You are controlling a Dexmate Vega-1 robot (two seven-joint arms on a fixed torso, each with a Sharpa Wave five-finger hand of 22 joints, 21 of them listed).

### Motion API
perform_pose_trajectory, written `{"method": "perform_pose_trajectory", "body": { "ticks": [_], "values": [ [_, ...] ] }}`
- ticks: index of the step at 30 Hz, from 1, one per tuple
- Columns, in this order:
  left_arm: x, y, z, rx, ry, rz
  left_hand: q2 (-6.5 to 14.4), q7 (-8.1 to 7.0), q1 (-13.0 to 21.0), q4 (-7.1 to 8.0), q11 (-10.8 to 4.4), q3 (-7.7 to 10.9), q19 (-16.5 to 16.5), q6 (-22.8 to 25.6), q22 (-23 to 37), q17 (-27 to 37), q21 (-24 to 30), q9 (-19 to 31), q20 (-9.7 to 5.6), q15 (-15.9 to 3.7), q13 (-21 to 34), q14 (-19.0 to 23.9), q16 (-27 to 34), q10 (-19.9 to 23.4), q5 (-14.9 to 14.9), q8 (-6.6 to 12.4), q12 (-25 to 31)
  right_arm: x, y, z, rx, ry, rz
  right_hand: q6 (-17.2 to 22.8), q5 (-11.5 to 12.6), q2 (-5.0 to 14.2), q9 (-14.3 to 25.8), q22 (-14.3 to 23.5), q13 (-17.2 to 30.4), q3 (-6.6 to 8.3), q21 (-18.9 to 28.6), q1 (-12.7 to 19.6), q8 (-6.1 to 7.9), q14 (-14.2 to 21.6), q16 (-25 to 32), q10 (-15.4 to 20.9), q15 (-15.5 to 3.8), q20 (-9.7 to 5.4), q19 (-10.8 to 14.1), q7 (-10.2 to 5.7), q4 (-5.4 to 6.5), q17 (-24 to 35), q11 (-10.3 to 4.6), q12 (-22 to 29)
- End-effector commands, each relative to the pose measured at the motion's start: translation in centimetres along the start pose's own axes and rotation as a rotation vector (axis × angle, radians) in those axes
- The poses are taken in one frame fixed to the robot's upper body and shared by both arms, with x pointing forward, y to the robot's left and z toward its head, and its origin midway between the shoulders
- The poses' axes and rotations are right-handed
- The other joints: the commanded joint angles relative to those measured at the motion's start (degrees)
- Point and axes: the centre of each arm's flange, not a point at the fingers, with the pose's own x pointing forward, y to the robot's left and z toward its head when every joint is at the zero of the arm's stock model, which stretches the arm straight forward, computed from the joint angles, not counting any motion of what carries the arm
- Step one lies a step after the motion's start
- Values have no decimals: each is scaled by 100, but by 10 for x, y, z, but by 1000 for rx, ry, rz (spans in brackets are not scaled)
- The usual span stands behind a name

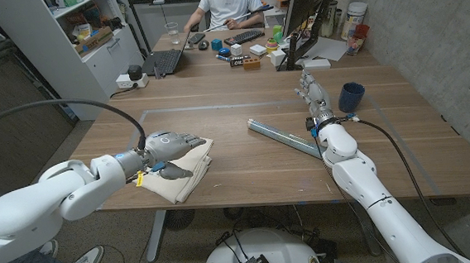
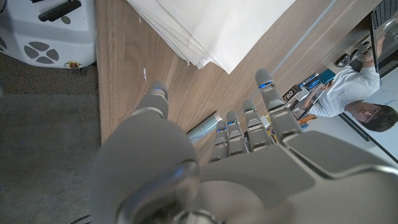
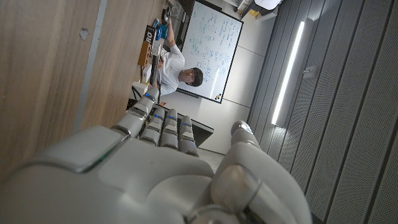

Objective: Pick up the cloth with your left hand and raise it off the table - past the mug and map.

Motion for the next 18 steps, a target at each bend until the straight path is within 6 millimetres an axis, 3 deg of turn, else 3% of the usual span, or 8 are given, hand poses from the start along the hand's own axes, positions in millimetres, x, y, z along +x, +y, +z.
{"method": "perform_pose_trajectory", "body": {
  "ticks": [1, 18],
  "values": [
    [-16, -23, 7, -45, 17, -63, 21, 34, -40, -2, 2, -51, -30, -9, 16, 6, -20, 22, -11, -8, 22, -20, -26, 5, 38, 1, 34, 2, 3, -6, -2, 17, 1, 55, 12, 9, 20, 11, 30, -1, 14, -56, -10, 68, 9, 40, 10, 32, 41, -1, 13, 19, 13, -29],
    [-26, -47, 16, -65, 28, -140, 59, 50, -54, -24, -38, -80, -95, 51, 14, 0, -103, 21, -11, 10, 82, -19, -26, 87, 59, 18, 79, 2, 5, -13, 6, 32, -7, 59, 11, 10, 20, 12, 30, -3, 10, -68, -18, 71, 2, 42, 7, 45, 36, -3, 13, 23, 17, -38]
  ]
}}
